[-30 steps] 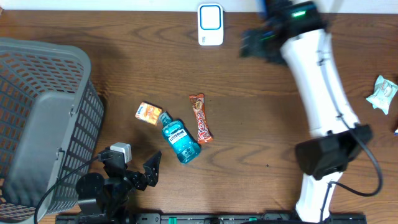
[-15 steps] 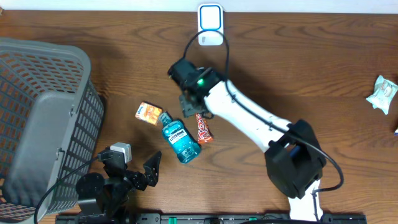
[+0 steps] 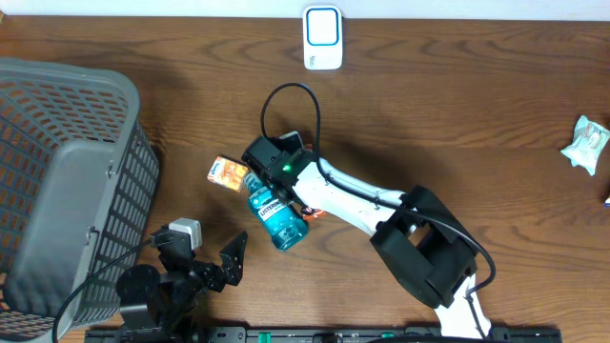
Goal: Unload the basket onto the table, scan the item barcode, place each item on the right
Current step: 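Reach the right gripper to the red TOP bar and grasp it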
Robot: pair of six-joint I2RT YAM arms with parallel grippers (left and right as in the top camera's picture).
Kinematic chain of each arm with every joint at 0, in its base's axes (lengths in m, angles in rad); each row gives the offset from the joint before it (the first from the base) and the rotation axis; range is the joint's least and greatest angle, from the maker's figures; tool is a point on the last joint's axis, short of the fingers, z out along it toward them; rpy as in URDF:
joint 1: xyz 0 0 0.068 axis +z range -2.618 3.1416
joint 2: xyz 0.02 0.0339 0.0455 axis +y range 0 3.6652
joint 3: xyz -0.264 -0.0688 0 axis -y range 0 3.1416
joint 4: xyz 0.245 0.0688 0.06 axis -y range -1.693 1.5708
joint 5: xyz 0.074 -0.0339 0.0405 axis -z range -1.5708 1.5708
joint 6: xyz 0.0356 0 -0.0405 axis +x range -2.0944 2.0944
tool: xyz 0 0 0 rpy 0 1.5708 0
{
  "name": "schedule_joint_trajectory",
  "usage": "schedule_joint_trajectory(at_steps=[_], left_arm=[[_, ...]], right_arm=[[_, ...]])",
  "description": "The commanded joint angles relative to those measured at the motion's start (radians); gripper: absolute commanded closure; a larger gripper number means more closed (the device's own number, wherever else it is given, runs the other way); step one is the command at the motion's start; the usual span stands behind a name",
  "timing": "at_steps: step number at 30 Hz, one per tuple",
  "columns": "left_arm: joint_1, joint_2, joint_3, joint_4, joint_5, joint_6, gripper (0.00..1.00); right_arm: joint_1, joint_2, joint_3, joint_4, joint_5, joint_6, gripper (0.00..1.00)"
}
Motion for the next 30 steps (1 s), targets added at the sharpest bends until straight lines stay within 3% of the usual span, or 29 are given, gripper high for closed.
schedule_joint_trajectory(at_steps=[1,7,11,18,25,30], left_arm=[[0.005,-0.002,0.006,0.001,0.009,0.013,0.01],[0.005,-0.002,0.006,0.001,0.009,0.013,0.01],[0.005,-0.002,0.006,0.000,0.009,0.013,0.01],[0.005,-0.002,0.006,0.001,0.009,0.013,0.01],[0.005,-0.002,0.006,0.001,0.009,0.013,0.01],[0.005,-0.002,0.006,0.000,0.009,0.013,0.01]], right_arm=[[-0.002,0.008,-0.021,-0.002,0.003,-0.034,0.59],[-0.014,0.008,-0.063,-0.004,-0.045,-0.034,0.65],[-0.035,0.008,-0.082,-0.004,-0.074,-0.040,0.98],[-0.162,0.008,-0.063,-0.031,-0.514,-0.229,0.99],[-0.399,0.008,-0.039,-0.181,-1.229,-0.642,0.99],[-0.536,0.008,-0.039,-0.313,-1.521,-0.901,0.99]])
